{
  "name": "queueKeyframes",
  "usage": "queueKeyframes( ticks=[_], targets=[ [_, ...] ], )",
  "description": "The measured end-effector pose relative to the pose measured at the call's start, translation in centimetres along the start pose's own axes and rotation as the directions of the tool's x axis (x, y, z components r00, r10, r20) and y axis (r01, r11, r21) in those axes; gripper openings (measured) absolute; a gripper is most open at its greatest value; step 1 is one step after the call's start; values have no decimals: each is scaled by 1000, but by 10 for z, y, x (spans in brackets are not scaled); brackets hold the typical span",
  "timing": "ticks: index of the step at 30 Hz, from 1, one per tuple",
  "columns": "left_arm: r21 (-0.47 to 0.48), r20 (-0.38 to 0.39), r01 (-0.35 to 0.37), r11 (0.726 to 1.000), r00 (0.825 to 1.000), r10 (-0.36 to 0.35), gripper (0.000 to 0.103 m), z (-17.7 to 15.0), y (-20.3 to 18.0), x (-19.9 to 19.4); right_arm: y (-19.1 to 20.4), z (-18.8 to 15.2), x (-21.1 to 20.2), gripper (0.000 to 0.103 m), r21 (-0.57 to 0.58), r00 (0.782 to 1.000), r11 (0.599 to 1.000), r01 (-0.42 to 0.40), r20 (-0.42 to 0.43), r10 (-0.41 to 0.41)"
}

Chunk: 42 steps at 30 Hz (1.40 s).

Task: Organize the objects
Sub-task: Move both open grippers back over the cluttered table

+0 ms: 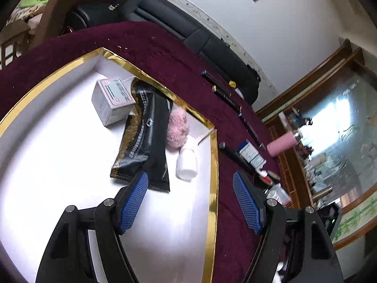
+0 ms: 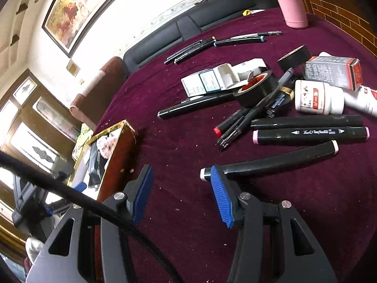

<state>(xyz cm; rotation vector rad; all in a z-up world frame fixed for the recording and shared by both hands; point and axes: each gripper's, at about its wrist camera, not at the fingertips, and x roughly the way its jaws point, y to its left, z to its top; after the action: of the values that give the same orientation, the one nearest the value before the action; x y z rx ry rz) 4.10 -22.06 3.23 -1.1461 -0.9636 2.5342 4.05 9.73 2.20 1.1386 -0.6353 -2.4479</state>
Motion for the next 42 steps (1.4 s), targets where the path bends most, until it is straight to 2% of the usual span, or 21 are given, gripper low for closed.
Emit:
queueKeyframes(
  ticks=[3,9,12,15,19,22,27,33,40,42],
  targets=[
    [5,-19,-9,1000,1000,9,69,-9,-3,0,-2,-1,-1,49,2,1000,1000,2,0,-2],
    [27,15,-14,1000,1000,14,69,-22,-10,-19,-6,-2,-1,50,18,1000,1000,-6,-10,6],
    [53,34,17,998,999,-19,69,-33,-21,-30,-5,-3,1,51,12,1000,1000,-9,-17,9],
    [110,33,52,993,998,-56,69,-46,-40,-40,-3,-4,2,52,3,1000,1000,-9,-23,9],
    [237,35,51,970,998,-61,69,-59,-74,-46,-3,-4,3,52,6,999,1000,-8,-31,8],
    [285,18,73,956,997,-81,69,-67,-92,-47,-4,-4,2,53,12,999,1000,-12,-30,12],
    [291,-23,112,950,994,-110,69,-76,-102,-45,-6,-5,4,53,18,999,1000,-13,-42,14],
    [305,-34,126,944,992,-121,69,-84,-106,-59,-9,-5,8,53,32,998,999,5,-61,-3],
    [325,-3,154,933,987,-162,69,-96,-107,-92,-2,-6,-6,53,12,997,997,75,5,-75],
    [332,4,159,930,985,-170,69,-100,-107,-100,0,-13,-19,53,26,997,997,71,28,-72]
  ],
)
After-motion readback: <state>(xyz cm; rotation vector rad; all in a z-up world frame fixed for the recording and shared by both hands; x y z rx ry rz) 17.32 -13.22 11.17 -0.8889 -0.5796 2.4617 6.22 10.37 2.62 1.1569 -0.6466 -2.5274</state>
